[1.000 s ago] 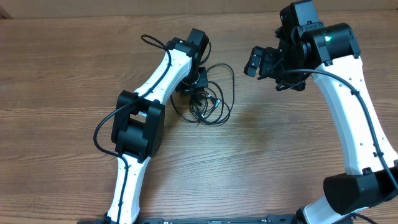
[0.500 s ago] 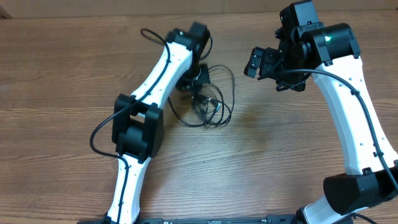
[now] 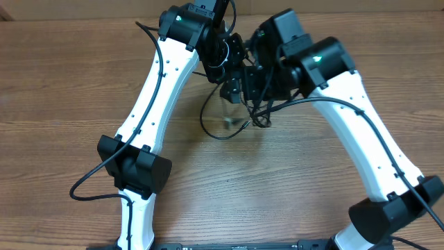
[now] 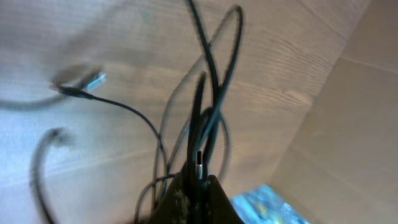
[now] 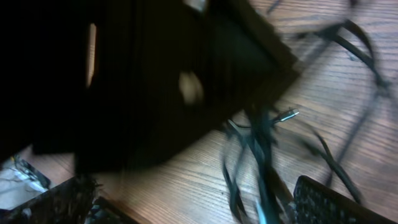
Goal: Untangle cables
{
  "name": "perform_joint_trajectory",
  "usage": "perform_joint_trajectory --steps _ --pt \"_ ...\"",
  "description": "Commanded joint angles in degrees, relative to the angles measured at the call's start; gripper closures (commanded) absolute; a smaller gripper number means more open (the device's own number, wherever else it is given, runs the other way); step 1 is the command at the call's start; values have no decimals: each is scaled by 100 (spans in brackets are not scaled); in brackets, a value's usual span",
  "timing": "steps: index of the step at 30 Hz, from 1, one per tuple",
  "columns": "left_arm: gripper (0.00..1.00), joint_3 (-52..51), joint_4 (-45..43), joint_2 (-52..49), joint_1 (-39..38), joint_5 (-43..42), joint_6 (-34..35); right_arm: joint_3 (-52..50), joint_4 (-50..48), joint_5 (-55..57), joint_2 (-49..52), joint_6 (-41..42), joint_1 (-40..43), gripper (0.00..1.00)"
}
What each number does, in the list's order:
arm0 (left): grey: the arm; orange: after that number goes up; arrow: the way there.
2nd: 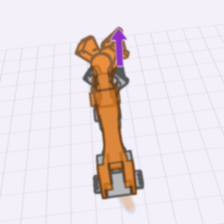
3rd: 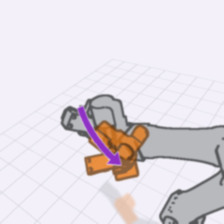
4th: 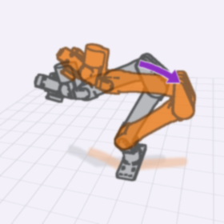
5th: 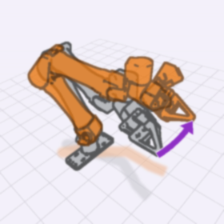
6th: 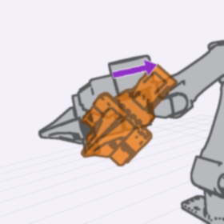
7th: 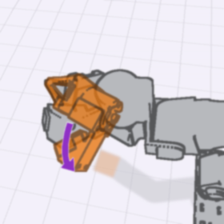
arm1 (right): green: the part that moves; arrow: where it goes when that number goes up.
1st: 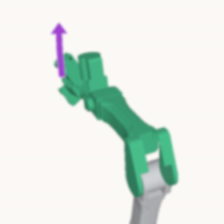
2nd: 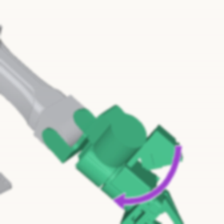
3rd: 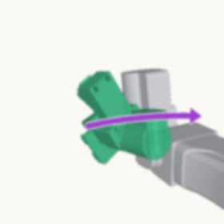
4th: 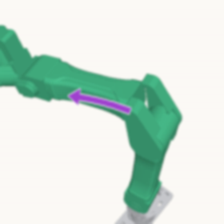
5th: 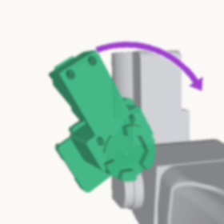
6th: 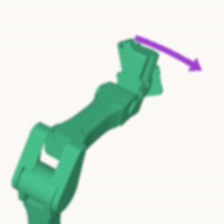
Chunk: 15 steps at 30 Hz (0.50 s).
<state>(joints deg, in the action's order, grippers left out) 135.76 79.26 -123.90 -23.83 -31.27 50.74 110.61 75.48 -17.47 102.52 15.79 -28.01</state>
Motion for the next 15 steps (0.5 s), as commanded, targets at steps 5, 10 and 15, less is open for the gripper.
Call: perform_joint_trajectory --steps 5,10,15 --pt "96 37 343 -4 286 -704 1423 -9 -4 949 151 -90 -319 34" --pt "96 37 442 -4 402 -704 1537 -9 92 1950 151 -94 -546 42" --pt "96 37 520 -7 404 -378 1554 -9 68 2892 151 -109 -859 50"
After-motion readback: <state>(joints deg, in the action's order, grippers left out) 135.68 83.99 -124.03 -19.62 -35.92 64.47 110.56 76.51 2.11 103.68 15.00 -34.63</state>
